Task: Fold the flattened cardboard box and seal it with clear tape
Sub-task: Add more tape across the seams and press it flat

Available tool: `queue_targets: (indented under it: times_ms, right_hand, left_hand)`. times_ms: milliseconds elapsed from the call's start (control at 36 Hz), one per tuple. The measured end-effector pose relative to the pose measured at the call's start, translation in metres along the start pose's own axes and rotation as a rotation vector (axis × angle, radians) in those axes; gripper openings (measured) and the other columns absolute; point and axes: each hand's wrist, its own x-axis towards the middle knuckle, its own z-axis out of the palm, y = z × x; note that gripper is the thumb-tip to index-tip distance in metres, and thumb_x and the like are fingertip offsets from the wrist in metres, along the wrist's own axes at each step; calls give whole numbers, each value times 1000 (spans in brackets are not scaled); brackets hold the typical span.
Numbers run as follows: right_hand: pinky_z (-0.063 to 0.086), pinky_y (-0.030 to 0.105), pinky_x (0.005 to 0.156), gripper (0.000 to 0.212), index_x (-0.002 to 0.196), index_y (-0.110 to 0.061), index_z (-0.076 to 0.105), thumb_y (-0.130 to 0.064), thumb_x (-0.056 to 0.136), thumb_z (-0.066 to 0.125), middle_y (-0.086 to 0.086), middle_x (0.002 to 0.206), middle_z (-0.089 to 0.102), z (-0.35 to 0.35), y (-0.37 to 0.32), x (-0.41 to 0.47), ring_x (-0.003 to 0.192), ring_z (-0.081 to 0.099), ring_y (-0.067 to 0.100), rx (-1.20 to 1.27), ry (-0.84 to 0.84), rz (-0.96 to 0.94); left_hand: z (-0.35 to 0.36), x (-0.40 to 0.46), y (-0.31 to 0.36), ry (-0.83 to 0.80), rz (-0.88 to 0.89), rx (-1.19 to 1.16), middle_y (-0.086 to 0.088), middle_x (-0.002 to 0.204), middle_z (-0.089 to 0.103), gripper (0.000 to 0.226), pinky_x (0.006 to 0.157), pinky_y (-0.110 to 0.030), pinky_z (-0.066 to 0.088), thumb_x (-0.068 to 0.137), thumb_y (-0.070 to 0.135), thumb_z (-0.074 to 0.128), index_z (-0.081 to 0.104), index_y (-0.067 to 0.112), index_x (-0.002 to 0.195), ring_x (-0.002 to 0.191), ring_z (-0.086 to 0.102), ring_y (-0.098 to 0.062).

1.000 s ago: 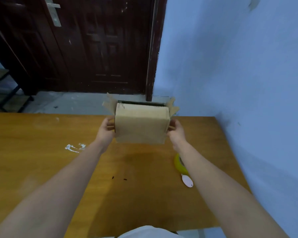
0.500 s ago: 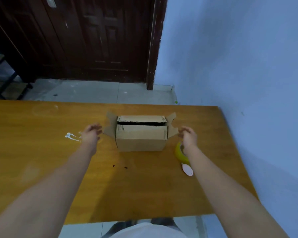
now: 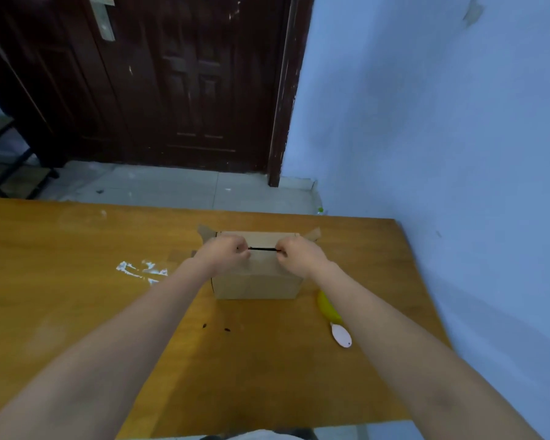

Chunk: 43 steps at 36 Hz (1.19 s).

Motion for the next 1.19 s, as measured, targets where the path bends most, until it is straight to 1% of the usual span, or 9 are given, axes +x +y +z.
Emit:
queue_targets:
  times_ms: [111, 222, 361, 444, 583, 722, 861, 972, 1194]
  right_hand:
    - [42, 43, 99, 48, 139, -16, 42, -33, 94, 45, 7, 138, 46, 10, 2, -1, 128, 41, 27, -13, -38, 30]
    - [36, 41, 95, 51, 137, -19, 42, -25, 88, 57, 7, 129, 42, 13, 4, -3, 125, 31, 28, -26, -34, 19]
    - [36, 37, 87, 36, 123, -17, 53, -14, 87, 58, 5, 119, 48, 13, 1, -8, 114, 38, 25, -30, 87, -40]
    - [39, 32, 74, 24, 109, -16, 57, -8, 85, 57, 3, 109, 53, 16, 0, -13, 102, 48, 24, -19, 160, -89]
    - [34, 29, 60, 15, 96, -13, 55, -4, 85, 54, 4, 98, 54, 28, 2, -23, 88, 50, 23, -49, 210, -187]
    - [43, 24, 70, 19, 93, -16, 59, -33, 93, 51, -4, 93, 53, 30, 4, -30, 84, 49, 11, 37, 337, -174]
    - [42, 27, 77, 20, 101, -10, 58, -26, 92, 52, 4, 103, 52, 18, 21, -35, 93, 46, 15, 214, 704, 150]
    - [40, 32, 97, 42, 131, -9, 43, -28, 95, 50, 7, 132, 40, 13, 39, -33, 122, 40, 21, 478, 598, 531]
    - [43, 25, 86, 41, 125, -12, 55, -36, 101, 33, 3, 119, 60, 21, 20, -25, 110, 54, 15, 671, 331, 234]
  left_hand:
    - [2, 2, 2, 3, 37, 125, -2, 112, 63, 35, 90, -41, 45, 95, 36, 39, 64, 14, 106, 102, 55, -24]
    - [1, 5, 4, 24, 73, 139, 1, 113, 58, 30, 92, -38, 41, 95, 35, 41, 61, 18, 109, 108, 50, -22]
    - [-2, 9, 8, 4, 13, -60, 1, 60, 43, 38, 51, -29, 29, 97, 33, 41, 44, 15, 64, 52, 37, -16]
    - [-9, 10, 16, -89, -74, -170, -1, 56, 31, 42, 49, -29, 21, 100, 32, 36, 50, 10, 67, 48, 26, -16]
    - [-11, 14, 17, -186, -126, -103, -7, 101, 61, 34, 68, -32, 50, 96, 25, 46, 57, 12, 125, 82, 57, -19]
    - [1, 14, 11, -136, -32, -84, -4, 156, 16, 72, 105, -34, 39, 86, 20, 62, 25, 17, 148, 136, 32, -25]
    - [6, 14, 3, -62, 0, -61, 3, 157, -18, 92, 115, -44, 26, 83, 30, 70, 8, 27, 151, 146, -4, -27]
    - [4, 18, 1, -90, 6, -31, 3, 154, -29, 97, 115, -46, 20, 82, 38, 70, 3, 29, 152, 145, -12, -26]
    - [10, 25, 3, -109, 4, 35, 0, 151, -36, 102, 113, -46, 24, 77, 54, 68, 0, 30, 151, 145, -15, -27]
